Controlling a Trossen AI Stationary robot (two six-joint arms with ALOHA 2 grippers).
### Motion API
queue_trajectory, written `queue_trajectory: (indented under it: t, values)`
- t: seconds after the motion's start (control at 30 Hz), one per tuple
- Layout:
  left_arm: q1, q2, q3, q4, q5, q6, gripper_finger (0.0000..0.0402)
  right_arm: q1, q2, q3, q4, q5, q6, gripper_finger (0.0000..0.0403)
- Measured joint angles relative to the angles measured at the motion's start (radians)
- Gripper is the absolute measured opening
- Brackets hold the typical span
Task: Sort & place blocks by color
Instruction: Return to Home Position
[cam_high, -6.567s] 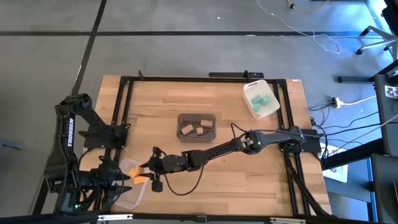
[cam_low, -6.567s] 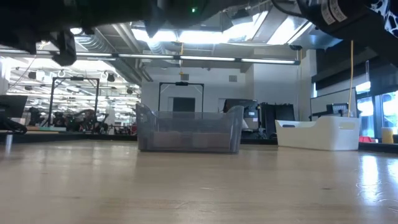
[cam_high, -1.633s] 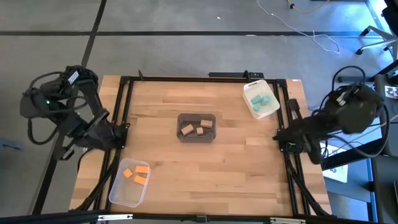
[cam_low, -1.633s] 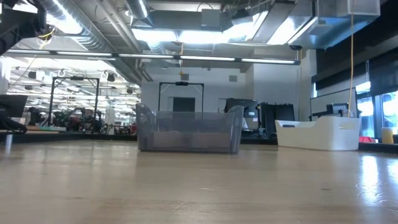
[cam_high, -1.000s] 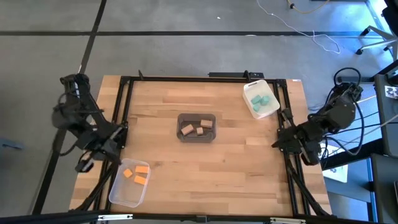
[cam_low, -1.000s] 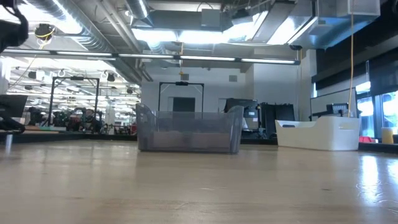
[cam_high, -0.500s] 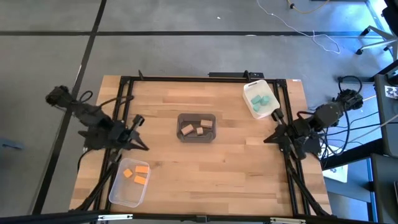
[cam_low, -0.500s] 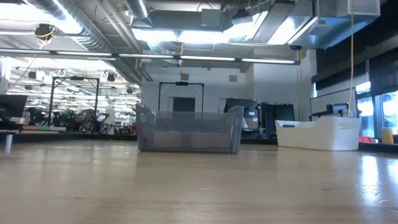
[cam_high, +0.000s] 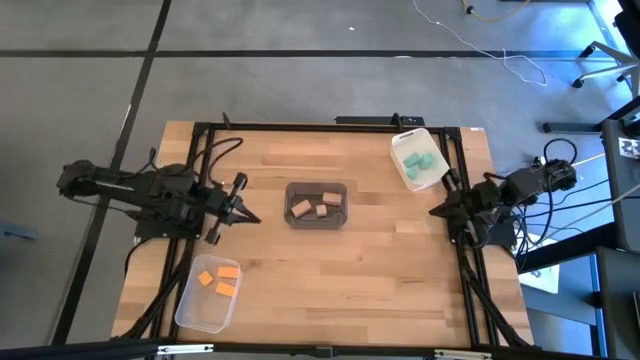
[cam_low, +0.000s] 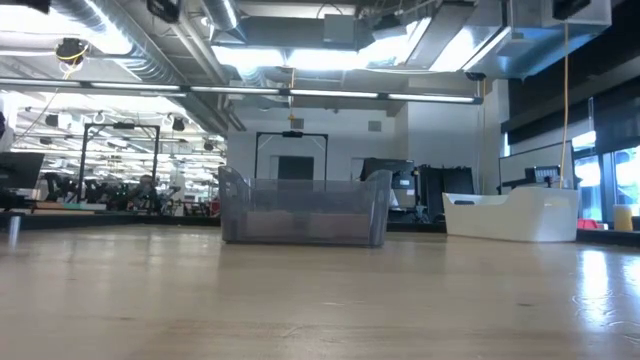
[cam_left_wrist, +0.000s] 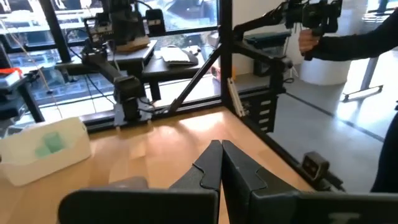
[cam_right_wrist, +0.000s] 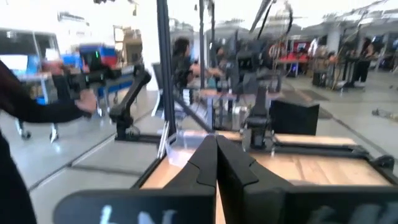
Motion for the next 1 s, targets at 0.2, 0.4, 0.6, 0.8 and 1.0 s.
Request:
queue_trajectory:
  t: [0.2, 0.4, 0.6, 0.8, 1.0]
  values:
    - [0.129, -0.01, -0.103, 0.107, 0.087, -0.013, 0.0, -0.008, -0.193, -0.073, -0.028, 0.0, 0.0, 0.0]
    - [0.231, -0.06, -0.194, 0.2, 0.174, -0.058, 0.0, -0.008, -0.251, -0.1, -0.096, 0.024, 0.0, 0.0]
    - [0.29, -0.151, -0.24, 0.204, 0.21, -0.037, 0.0, -0.008, -0.251, -0.102, -0.117, 0.044, 0.023, 0.0]
    - [0.348, -0.263, -0.316, 0.205, 0.262, -0.005, 0.0, -0.008, -0.251, -0.101, -0.113, 0.061, 0.023, 0.0]
    - [0.401, -0.4, -0.449, 0.225, 0.255, -0.097, 0.0, -0.008, -0.251, -0.102, -0.103, 0.077, 0.026, 0.0]
